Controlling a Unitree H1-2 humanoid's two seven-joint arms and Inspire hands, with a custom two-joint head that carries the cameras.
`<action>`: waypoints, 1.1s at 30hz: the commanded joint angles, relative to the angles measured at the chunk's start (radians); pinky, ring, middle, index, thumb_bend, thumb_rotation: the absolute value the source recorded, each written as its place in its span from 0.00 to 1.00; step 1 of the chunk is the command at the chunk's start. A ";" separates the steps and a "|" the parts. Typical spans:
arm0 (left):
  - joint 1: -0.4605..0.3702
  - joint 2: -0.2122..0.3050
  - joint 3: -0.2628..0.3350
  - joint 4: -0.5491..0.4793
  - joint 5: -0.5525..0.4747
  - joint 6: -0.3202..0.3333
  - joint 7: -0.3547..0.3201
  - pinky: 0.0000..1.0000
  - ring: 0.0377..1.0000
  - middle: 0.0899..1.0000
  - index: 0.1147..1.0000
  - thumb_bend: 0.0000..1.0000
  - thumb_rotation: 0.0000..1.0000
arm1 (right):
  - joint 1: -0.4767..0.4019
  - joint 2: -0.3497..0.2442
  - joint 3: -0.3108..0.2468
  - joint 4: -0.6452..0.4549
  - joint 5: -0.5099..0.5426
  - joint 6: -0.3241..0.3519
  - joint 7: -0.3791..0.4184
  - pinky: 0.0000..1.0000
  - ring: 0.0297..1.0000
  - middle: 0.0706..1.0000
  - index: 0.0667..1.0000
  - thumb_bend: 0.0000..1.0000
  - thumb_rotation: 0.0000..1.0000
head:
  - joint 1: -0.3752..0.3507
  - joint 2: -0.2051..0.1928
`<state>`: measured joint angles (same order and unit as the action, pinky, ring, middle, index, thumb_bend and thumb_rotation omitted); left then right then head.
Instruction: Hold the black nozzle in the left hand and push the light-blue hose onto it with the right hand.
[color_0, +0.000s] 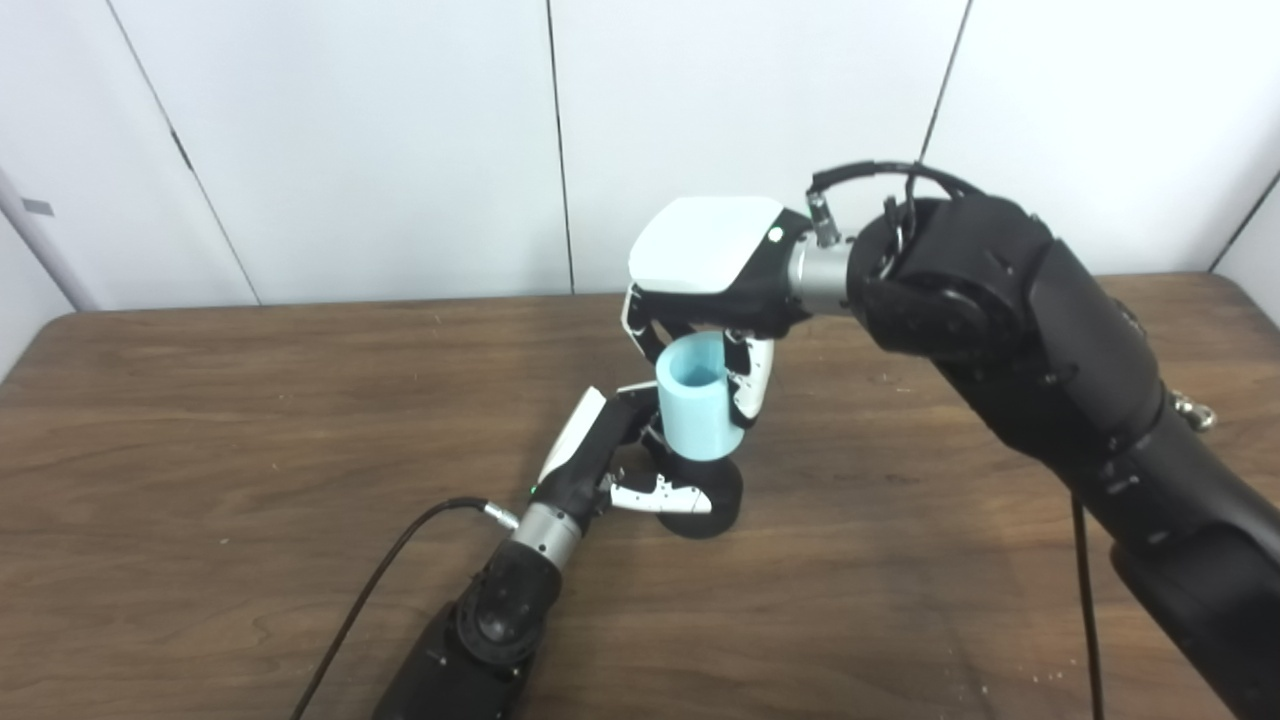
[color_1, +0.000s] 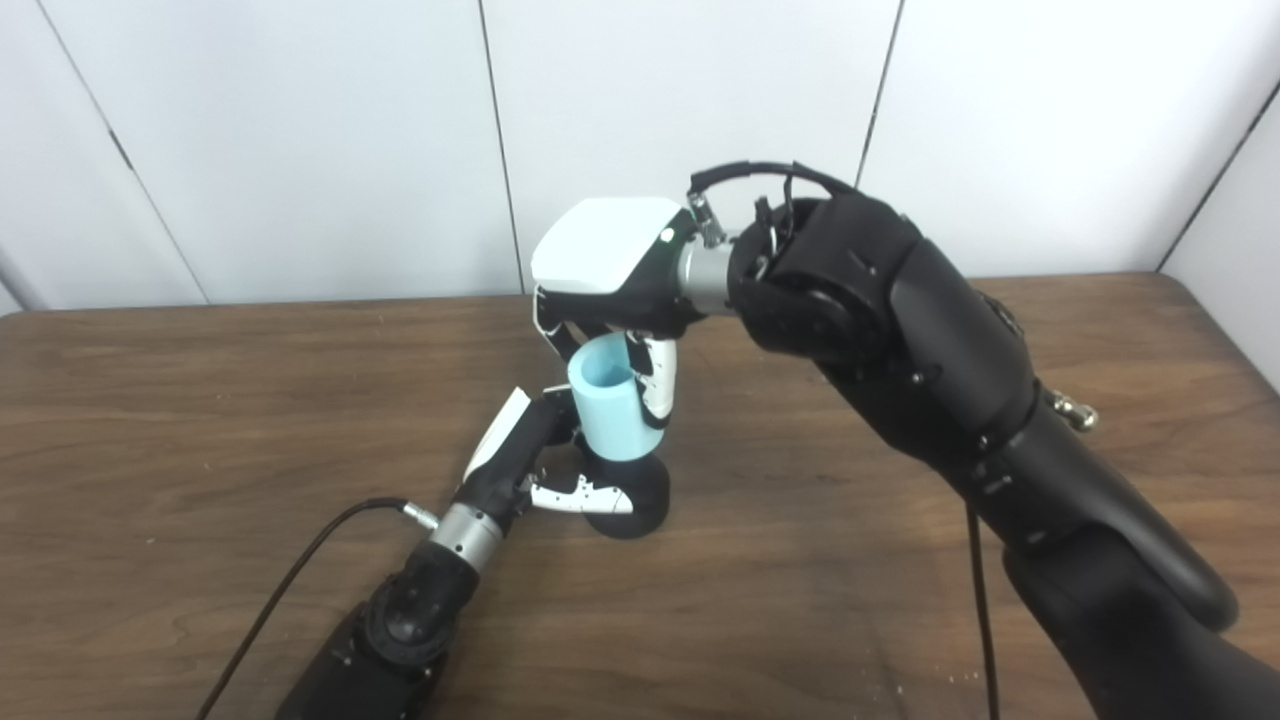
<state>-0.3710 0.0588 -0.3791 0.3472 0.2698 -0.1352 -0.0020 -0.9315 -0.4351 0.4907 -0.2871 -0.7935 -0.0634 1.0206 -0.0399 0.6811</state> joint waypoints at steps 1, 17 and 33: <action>0.130 0.013 -0.043 0.108 0.040 0.093 -0.062 0.35 0.39 0.38 0.44 0.52 0.00 | -0.042 -0.003 0.006 -0.068 0.003 -0.026 0.015 0.04 0.08 0.43 0.45 0.53 0.00 | -0.001 0.000; 0.134 0.017 -0.040 0.103 0.035 0.091 -0.069 0.35 0.39 0.38 0.44 0.52 0.00 | 0.004 -0.020 -0.011 -0.035 -0.049 -0.126 -0.051 0.08 0.14 0.43 0.45 0.53 0.00 | -0.001 0.005; 0.134 0.023 -0.046 0.093 0.044 0.103 -0.072 0.36 0.40 0.38 0.44 0.52 0.00 | 0.149 -0.028 -0.122 -0.092 -0.076 -0.028 -0.102 0.23 0.30 0.38 0.49 0.53 0.01 | -0.001 0.009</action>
<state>-0.3665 0.0561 -0.3861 0.3409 0.2703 -0.1351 -0.0101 -0.7739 -0.4430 0.3760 -0.3597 -0.8628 -0.0976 0.9100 -0.0399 0.6888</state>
